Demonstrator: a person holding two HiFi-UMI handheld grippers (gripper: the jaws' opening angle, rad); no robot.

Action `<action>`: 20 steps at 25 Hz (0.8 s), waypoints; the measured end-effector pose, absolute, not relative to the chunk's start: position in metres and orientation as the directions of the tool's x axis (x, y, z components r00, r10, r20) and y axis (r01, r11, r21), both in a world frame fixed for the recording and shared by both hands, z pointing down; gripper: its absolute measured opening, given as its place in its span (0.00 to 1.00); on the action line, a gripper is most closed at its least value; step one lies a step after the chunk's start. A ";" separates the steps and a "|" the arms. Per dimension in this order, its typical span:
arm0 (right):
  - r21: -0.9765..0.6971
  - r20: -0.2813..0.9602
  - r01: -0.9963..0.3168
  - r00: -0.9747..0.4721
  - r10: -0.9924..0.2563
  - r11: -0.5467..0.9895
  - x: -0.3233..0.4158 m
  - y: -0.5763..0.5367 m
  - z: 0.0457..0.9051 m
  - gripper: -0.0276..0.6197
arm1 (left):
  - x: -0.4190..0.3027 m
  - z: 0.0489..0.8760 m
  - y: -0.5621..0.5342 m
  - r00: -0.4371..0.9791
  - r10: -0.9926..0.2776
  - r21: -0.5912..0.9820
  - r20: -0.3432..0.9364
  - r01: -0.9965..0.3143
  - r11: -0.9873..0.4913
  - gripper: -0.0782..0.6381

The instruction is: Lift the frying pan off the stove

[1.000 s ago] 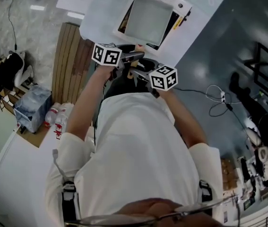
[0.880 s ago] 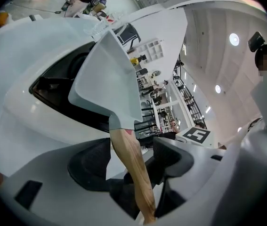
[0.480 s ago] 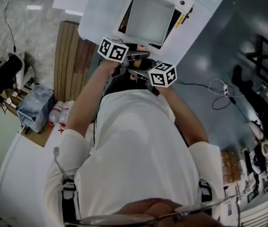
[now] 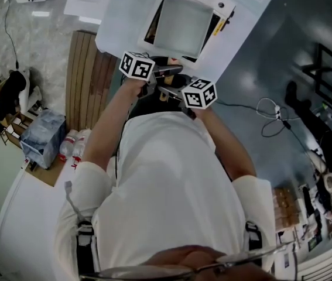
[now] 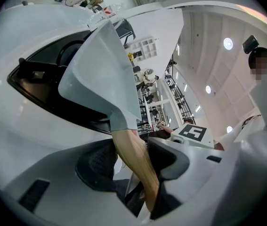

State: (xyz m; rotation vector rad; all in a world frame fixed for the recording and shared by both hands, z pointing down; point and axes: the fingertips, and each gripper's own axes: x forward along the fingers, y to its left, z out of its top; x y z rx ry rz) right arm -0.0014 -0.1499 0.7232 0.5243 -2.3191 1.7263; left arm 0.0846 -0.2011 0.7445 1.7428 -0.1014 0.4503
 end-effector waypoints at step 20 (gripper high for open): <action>-0.825 0.392 -0.367 -0.919 -0.031 0.430 0.009 -0.107 0.672 0.34 | 0.084 0.686 -0.175 0.946 -0.006 0.910 0.325 -0.314 -0.269 0.42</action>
